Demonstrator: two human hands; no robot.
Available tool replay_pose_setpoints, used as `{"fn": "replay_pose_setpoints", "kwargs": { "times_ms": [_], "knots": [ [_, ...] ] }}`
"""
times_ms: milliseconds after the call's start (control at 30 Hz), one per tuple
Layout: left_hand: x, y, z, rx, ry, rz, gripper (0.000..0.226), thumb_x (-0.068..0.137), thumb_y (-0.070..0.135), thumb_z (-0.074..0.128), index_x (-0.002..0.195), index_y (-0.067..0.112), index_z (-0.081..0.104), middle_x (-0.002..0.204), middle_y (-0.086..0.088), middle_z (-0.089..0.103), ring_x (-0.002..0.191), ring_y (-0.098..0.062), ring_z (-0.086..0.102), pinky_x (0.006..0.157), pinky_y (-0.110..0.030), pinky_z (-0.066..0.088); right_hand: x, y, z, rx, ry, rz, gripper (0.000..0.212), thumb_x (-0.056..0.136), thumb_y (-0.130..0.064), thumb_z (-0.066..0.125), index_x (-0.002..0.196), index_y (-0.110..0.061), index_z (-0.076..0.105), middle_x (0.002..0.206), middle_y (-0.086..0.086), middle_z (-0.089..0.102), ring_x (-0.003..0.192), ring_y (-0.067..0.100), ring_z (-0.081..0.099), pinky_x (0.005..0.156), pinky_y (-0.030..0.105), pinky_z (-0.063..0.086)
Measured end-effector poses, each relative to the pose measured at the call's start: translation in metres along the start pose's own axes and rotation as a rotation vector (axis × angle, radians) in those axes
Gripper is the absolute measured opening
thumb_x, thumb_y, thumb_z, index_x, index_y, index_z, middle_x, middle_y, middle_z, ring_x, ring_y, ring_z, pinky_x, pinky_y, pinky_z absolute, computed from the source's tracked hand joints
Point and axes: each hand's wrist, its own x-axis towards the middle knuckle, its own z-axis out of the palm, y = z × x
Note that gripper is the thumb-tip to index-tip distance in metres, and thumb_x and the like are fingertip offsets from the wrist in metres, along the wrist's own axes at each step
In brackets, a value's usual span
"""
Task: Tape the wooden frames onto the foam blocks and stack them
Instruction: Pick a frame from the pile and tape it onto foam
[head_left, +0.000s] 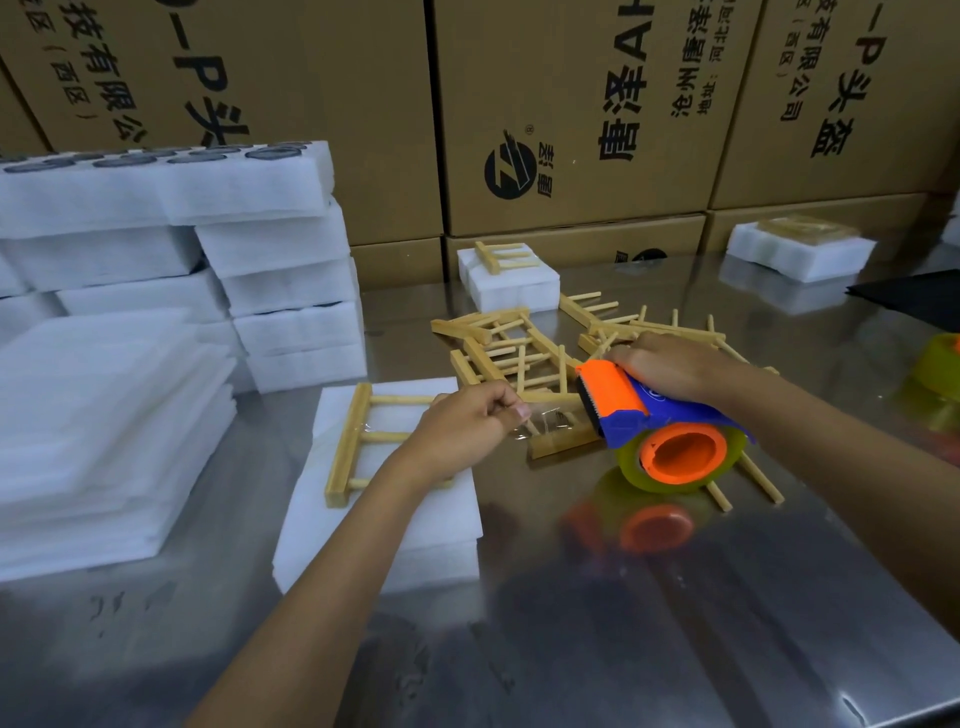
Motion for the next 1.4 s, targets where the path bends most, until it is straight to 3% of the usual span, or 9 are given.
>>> {"fn": "replay_pose_setpoints", "kwargs": {
  "times_ms": [133, 233, 400, 567, 667, 800, 967, 1133, 1400],
  "knots": [
    [0.001, -0.001, 0.000, -0.020, -0.011, -0.014, 0.022, 0.096, 0.043, 0.057, 0.079, 0.031, 0.062, 0.091, -0.004, 0.069, 0.095, -0.020, 0.058, 0.083, -0.037, 0.043, -0.006, 0.016, -0.003, 0.030, 0.070, 0.091, 0.039, 0.099, -0.063, 0.027, 0.105, -0.031, 0.050, 0.103, -0.002, 0.053, 0.088, 0.015, 0.051, 0.080, 0.037, 0.034],
    [0.003, -0.001, 0.002, 0.019, 0.005, -0.028, 0.023, 0.096, 0.043, 0.057, 0.075, 0.036, 0.062, 0.079, 0.011, 0.066, 0.098, -0.018, 0.056, 0.085, -0.037, 0.041, -0.011, 0.020, 0.000, -0.111, 0.131, 0.084, 0.041, 0.100, -0.060, 0.026, 0.094, -0.031, 0.054, 0.094, 0.000, 0.055, 0.081, 0.014, 0.050, 0.075, 0.036, 0.032],
    [0.001, 0.000, 0.005, -0.097, 0.028, 0.052, 0.028, 0.082, 0.052, 0.066, 0.072, 0.028, 0.060, 0.056, 0.013, 0.049, 0.063, -0.009, 0.048, 0.069, -0.032, 0.037, -0.011, 0.004, 0.008, -0.255, 0.189, 0.072, 0.049, 0.099, -0.054, 0.026, 0.077, -0.023, 0.057, 0.077, -0.001, 0.058, 0.071, 0.013, 0.051, 0.071, 0.035, 0.037],
    [-0.001, -0.003, 0.006, -0.145, 0.044, 0.146, 0.026, 0.082, 0.041, 0.074, 0.073, 0.021, 0.060, 0.057, 0.011, 0.044, 0.061, -0.012, 0.042, 0.068, -0.033, 0.035, -0.013, -0.018, 0.015, -0.376, 0.238, 0.076, 0.047, 0.100, -0.050, 0.029, 0.072, -0.022, 0.054, 0.070, -0.001, 0.056, 0.064, 0.013, 0.049, 0.058, 0.030, 0.030],
    [-0.003, -0.003, 0.005, -0.122, 0.043, 0.171, 0.022, 0.083, 0.038, 0.074, 0.074, 0.022, 0.061, 0.059, 0.010, 0.047, 0.063, -0.012, 0.045, 0.068, -0.032, 0.037, -0.015, -0.033, 0.021, -0.449, 0.231, 0.074, 0.046, 0.099, -0.047, 0.030, 0.068, -0.020, 0.052, 0.068, -0.001, 0.056, 0.063, 0.015, 0.050, 0.063, 0.031, 0.035],
    [-0.005, -0.002, 0.005, -0.045, 0.020, 0.179, 0.019, 0.084, 0.033, 0.074, 0.071, 0.026, 0.062, 0.055, 0.013, 0.048, 0.059, -0.004, 0.046, 0.065, -0.027, 0.037, -0.017, -0.050, 0.031, -0.552, 0.288, 0.045, 0.045, 0.099, -0.043, 0.029, 0.066, -0.020, 0.049, 0.065, -0.001, 0.051, 0.058, 0.015, 0.044, 0.054, 0.030, 0.025],
    [-0.008, 0.002, 0.005, 0.038, 0.014, 0.187, 0.017, 0.084, 0.020, 0.069, 0.069, 0.023, 0.061, 0.051, 0.018, 0.051, 0.061, 0.007, 0.052, 0.068, -0.027, 0.031, -0.016, -0.065, 0.039, -0.614, 0.272, 0.092, 0.040, 0.099, -0.039, 0.034, 0.068, -0.020, 0.048, 0.069, 0.001, 0.053, 0.059, 0.017, 0.044, 0.056, 0.033, 0.026],
    [-0.008, 0.000, 0.007, 0.208, 0.012, 0.189, 0.020, 0.080, 0.021, 0.067, 0.064, 0.027, 0.056, 0.052, 0.019, 0.049, 0.067, -0.008, 0.044, 0.076, -0.028, 0.032, -0.011, -0.082, 0.049, -0.714, 0.210, 0.076, 0.033, 0.099, -0.035, 0.037, 0.074, -0.019, 0.052, 0.082, 0.003, 0.064, 0.073, 0.019, 0.056, 0.072, 0.032, 0.042],
    [-0.009, 0.003, 0.007, 0.234, 0.002, 0.246, 0.021, 0.081, 0.019, 0.067, 0.065, 0.024, 0.054, 0.053, 0.022, 0.049, 0.060, -0.004, 0.044, 0.083, -0.030, 0.031, -0.003, -0.091, 0.050, -0.766, 0.091, 0.133, 0.028, 0.099, -0.035, 0.039, 0.083, -0.018, 0.054, 0.089, 0.005, 0.063, 0.083, 0.020, 0.058, 0.086, 0.035, 0.046]
  ]
}}
